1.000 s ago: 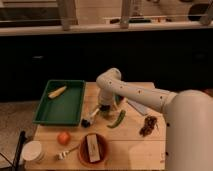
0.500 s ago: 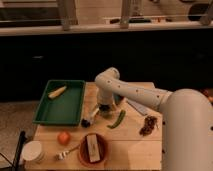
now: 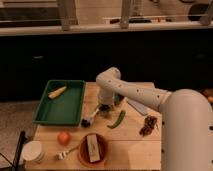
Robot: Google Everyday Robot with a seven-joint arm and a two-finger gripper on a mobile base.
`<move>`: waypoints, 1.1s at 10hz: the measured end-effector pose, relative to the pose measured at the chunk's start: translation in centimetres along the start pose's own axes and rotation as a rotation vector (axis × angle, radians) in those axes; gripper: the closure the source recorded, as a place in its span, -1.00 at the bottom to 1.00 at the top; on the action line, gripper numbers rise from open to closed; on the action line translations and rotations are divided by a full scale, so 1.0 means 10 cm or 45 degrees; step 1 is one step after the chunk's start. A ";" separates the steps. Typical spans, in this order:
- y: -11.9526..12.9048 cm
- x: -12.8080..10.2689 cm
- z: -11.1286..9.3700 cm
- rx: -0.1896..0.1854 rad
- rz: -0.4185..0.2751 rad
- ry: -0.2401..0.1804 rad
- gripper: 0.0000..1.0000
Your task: Stack cups into tray
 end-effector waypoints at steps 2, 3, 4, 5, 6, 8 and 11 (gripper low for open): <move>0.00 0.00 0.00 -0.001 -0.001 0.000 0.93; -0.01 0.01 -0.01 -0.004 -0.006 0.001 1.00; -0.02 0.02 -0.02 -0.011 -0.013 0.005 1.00; -0.04 0.03 -0.05 -0.024 -0.026 0.008 1.00; -0.06 0.04 -0.07 -0.034 -0.032 0.008 1.00; -0.07 0.04 -0.11 -0.049 -0.042 0.013 1.00; -0.13 0.04 -0.20 -0.064 -0.058 0.027 1.00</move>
